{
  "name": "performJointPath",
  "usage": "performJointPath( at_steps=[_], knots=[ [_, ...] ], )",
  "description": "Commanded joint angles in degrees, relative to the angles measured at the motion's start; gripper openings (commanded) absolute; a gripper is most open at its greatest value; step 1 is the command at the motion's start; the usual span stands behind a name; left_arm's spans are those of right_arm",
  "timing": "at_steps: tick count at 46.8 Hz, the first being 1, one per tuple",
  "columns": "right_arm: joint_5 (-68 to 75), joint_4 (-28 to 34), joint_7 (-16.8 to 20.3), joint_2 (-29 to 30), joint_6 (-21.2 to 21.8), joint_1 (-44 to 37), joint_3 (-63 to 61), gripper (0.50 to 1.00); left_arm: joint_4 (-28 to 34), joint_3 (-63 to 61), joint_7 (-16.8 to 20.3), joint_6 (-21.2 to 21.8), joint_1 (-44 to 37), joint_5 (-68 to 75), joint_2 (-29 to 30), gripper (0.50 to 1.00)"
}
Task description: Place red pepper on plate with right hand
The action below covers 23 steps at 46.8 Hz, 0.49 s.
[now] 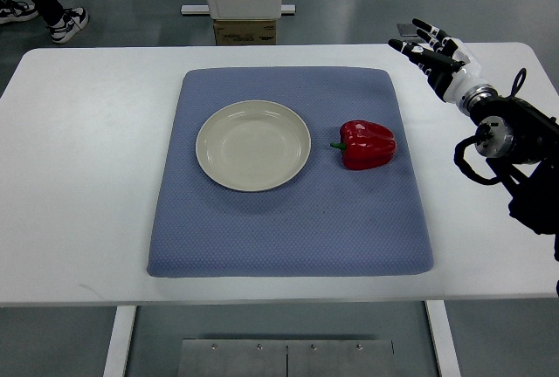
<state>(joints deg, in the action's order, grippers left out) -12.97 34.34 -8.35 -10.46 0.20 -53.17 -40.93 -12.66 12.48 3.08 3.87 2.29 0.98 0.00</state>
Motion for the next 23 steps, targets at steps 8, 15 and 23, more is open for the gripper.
performJointPath(
  at_steps=[8, 15, 23],
  knots=[
    [2.0, 0.0, 0.1, -0.4, 2.9, 0.0, -2.0, 1.0, 0.0, 0.0, 0.0, 0.0, 0.0, 0.0, 0.0, 1.0],
    [2.0, 0.0, 0.1, -1.1, 4.8, -0.3, -1.9, 1.0, 0.0, 0.0, 0.0, 0.0, 0.0, 0.0, 0.0, 1.0],
    [1.4, 0.6, -0.1, -3.4, 10.3, -0.8, -1.2, 1.0, 0.0, 0.0, 0.0, 0.0, 0.0, 0.0, 0.0, 1.0]
  ],
)
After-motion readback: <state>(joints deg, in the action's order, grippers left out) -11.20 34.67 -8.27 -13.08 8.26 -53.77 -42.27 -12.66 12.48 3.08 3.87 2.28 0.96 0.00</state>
